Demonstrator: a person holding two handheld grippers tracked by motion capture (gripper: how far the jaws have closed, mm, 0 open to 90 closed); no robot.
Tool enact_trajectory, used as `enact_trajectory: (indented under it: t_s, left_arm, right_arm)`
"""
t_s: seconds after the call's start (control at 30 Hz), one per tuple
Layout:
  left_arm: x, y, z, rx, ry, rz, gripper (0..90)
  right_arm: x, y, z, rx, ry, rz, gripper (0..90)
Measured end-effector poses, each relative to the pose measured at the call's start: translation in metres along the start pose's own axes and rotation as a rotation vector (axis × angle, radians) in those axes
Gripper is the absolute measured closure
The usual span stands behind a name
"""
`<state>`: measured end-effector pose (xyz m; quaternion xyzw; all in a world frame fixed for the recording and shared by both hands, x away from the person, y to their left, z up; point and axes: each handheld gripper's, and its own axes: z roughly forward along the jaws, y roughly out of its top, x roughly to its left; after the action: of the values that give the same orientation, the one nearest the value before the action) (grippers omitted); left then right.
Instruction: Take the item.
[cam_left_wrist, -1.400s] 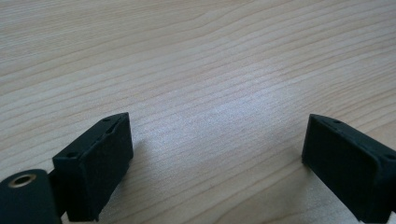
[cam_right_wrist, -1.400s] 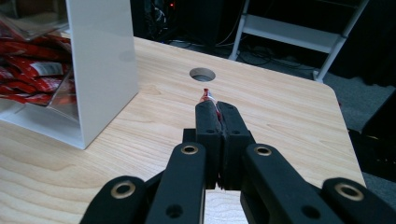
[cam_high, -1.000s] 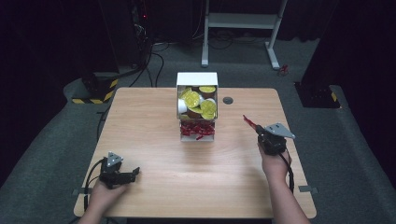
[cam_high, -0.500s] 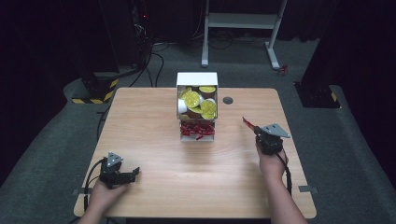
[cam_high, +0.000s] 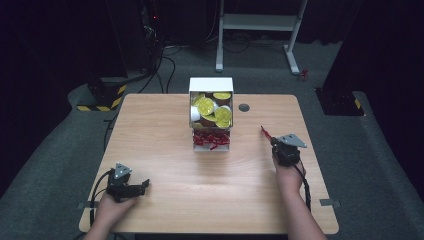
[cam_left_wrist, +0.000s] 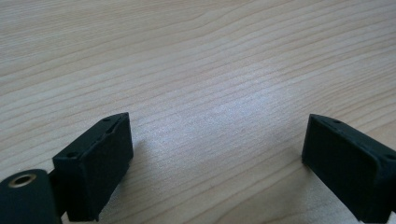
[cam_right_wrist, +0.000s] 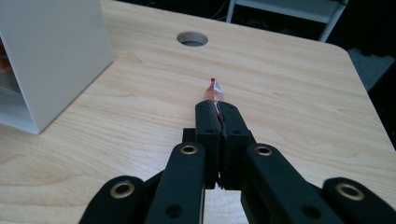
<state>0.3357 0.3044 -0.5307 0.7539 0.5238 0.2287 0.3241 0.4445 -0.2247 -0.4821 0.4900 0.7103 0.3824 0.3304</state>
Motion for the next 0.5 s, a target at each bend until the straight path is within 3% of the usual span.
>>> enact_trajectory:
  t_s: [0.5]
  left_arm:
    - [0.0, 0.0, 0.0, -0.001, -0.001, 0.002, 9.1]
  right_arm:
    - [0.006, -0.02, 0.013, 0.101, -0.01, 0.013, 88.2]
